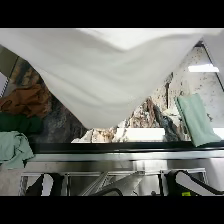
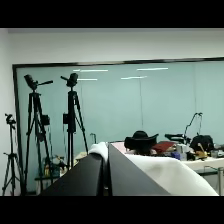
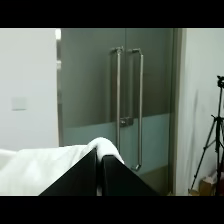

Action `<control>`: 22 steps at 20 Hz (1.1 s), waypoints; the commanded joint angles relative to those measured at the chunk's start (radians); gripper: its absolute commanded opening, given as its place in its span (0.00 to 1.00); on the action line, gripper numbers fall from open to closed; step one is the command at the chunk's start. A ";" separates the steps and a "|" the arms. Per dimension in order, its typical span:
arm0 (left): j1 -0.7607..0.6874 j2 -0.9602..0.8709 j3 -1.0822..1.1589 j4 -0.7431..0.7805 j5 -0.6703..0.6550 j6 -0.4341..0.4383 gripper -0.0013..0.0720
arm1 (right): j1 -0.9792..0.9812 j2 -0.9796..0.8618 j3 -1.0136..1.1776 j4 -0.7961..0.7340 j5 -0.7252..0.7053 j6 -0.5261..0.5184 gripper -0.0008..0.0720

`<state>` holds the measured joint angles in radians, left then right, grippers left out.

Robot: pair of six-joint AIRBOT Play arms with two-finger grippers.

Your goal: Fold the shirts.

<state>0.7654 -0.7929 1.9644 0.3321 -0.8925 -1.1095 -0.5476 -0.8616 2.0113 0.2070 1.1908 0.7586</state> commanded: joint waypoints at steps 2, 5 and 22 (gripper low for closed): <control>-0.171 -0.109 -0.159 0.018 -0.100 0.030 0.03 | 0.029 -0.102 -0.018 -0.146 0.069 0.074 0.04; -0.444 -0.284 -0.275 0.203 -0.079 0.045 0.03 | 0.183 -0.229 -0.137 -0.298 0.097 0.116 0.04; -0.649 -1.065 0.026 0.507 -0.316 -0.219 0.98 | 0.372 -0.758 -0.386 -0.669 -0.302 0.129 0.04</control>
<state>0.0891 -1.8412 1.9266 0.8310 -1.0183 -1.2594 -0.1772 -1.5894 1.6279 -0.4232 0.8871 0.8886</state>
